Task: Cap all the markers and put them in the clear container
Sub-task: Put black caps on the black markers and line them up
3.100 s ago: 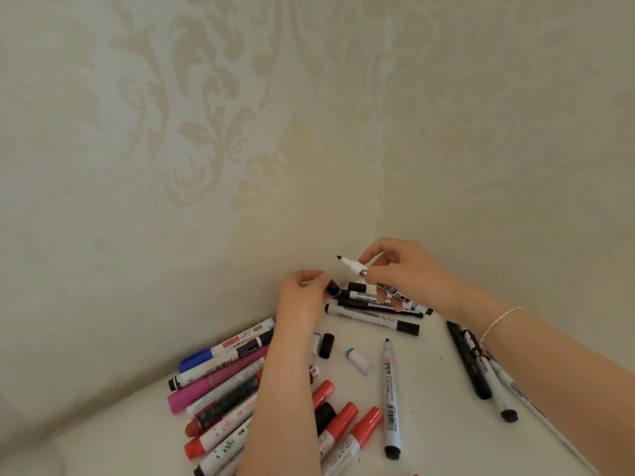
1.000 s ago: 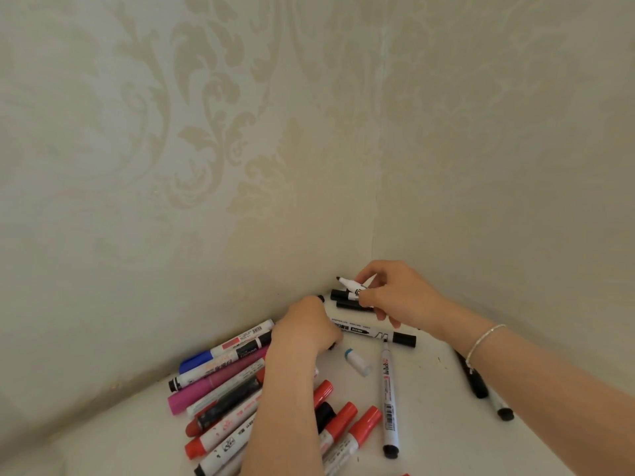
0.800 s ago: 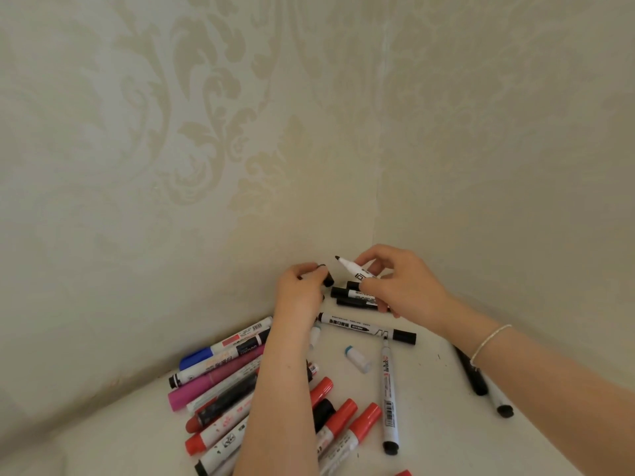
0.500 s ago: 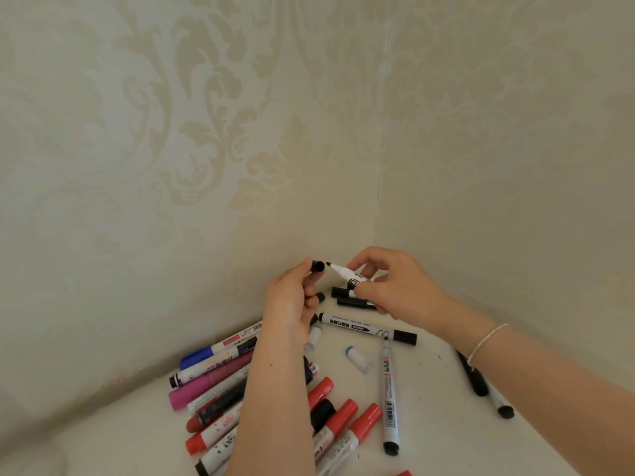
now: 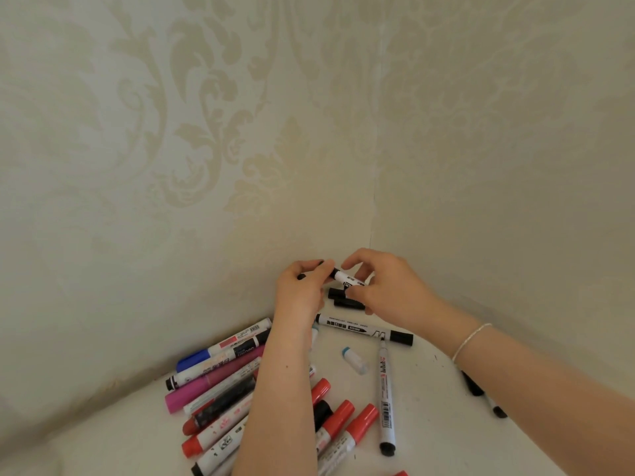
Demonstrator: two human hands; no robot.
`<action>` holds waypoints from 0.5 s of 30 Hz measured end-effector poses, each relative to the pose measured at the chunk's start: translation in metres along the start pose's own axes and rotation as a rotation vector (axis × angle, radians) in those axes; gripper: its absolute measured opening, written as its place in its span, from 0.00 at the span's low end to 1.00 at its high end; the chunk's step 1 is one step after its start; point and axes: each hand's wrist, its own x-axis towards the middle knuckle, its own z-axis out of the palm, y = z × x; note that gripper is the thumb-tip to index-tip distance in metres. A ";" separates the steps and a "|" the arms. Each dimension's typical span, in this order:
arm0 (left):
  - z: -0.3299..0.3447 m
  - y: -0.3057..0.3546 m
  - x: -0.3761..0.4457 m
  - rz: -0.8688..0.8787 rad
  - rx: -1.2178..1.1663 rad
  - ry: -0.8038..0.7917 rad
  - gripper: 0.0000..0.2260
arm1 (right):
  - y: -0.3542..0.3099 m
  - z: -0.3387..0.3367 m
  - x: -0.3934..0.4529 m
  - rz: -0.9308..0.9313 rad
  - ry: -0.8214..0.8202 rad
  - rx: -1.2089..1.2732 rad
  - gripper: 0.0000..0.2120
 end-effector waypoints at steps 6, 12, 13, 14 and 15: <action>0.011 -0.010 0.000 0.018 -0.027 0.057 0.06 | -0.003 0.002 0.002 0.016 0.039 -0.069 0.06; 0.018 -0.013 -0.001 -0.061 -0.118 0.018 0.06 | 0.001 -0.004 0.005 0.064 0.052 -0.053 0.04; 0.019 -0.013 -0.002 -0.074 -0.144 0.007 0.06 | 0.002 -0.004 0.006 0.068 0.051 -0.047 0.04; 0.019 -0.013 -0.003 -0.087 -0.168 -0.002 0.06 | 0.002 -0.004 0.006 0.072 0.049 -0.039 0.04; 0.020 -0.013 -0.003 -0.098 -0.184 -0.007 0.06 | 0.003 -0.004 0.007 0.077 0.047 -0.028 0.04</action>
